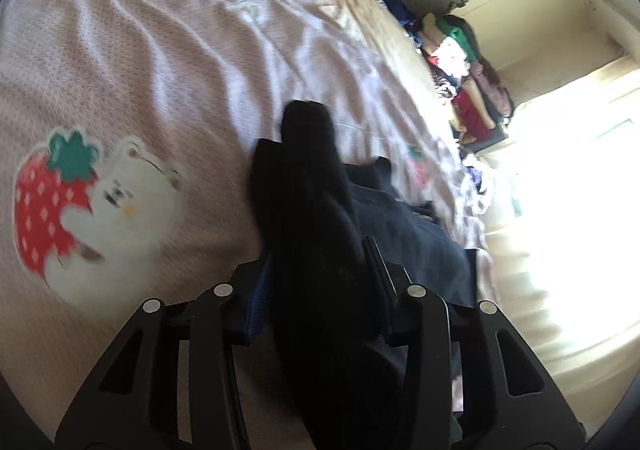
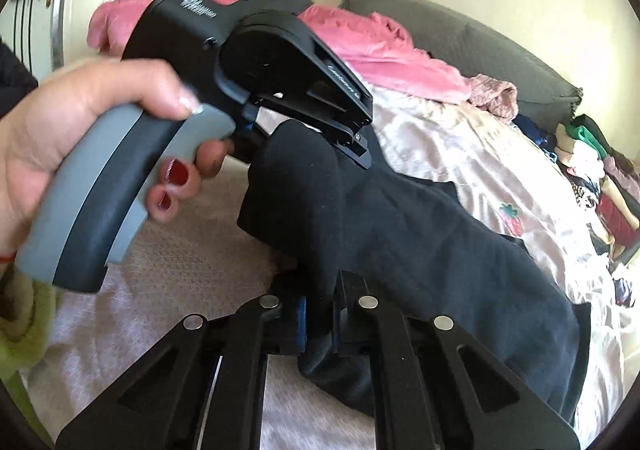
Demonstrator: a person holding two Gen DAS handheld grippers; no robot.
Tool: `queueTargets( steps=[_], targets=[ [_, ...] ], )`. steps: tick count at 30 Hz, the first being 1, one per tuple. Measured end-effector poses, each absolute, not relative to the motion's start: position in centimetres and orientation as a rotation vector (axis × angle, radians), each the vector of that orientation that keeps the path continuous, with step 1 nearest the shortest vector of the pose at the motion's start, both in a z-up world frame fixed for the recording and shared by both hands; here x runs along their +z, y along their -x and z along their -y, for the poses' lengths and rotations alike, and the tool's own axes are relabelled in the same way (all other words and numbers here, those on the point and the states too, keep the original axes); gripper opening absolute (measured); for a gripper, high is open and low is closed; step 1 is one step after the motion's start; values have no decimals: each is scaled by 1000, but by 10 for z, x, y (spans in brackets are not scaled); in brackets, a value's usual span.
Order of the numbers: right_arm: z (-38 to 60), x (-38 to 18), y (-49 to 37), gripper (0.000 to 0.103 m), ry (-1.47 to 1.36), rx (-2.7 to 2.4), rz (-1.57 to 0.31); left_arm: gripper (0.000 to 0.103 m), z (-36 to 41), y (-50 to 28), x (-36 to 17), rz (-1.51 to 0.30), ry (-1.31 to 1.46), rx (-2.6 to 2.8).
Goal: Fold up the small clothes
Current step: 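Lift the edge with the left gripper and fold it over the bundle, then lower the folded edge onto the bundle and open the left gripper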
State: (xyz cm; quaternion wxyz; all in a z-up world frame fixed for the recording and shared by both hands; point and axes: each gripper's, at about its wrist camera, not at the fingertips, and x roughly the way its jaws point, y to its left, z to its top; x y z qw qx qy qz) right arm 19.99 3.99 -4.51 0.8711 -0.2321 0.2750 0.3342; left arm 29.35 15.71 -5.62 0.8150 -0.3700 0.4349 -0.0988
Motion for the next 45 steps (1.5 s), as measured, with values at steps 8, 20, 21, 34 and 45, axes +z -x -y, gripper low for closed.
queueTargets(
  steps=[8,20,21,34,45],
  targets=[
    [3,-27,-197,7,329,715,-551,17,-126,-283,-18,-897,715,-170],
    [80,-2,-183,7,169,626,-502,17,-51,-281,31,-869,593,-182],
    [87,-1,-184,7,152,619,-502,17,-42,-283,34,-869,582,-192],
    [168,-10,-197,7,-33,522,-512,17,47,-303,41,-911,462,-232],
    [215,-40,-199,7,-183,439,-595,61,111,-313,23,-931,360,-323]
  ],
)
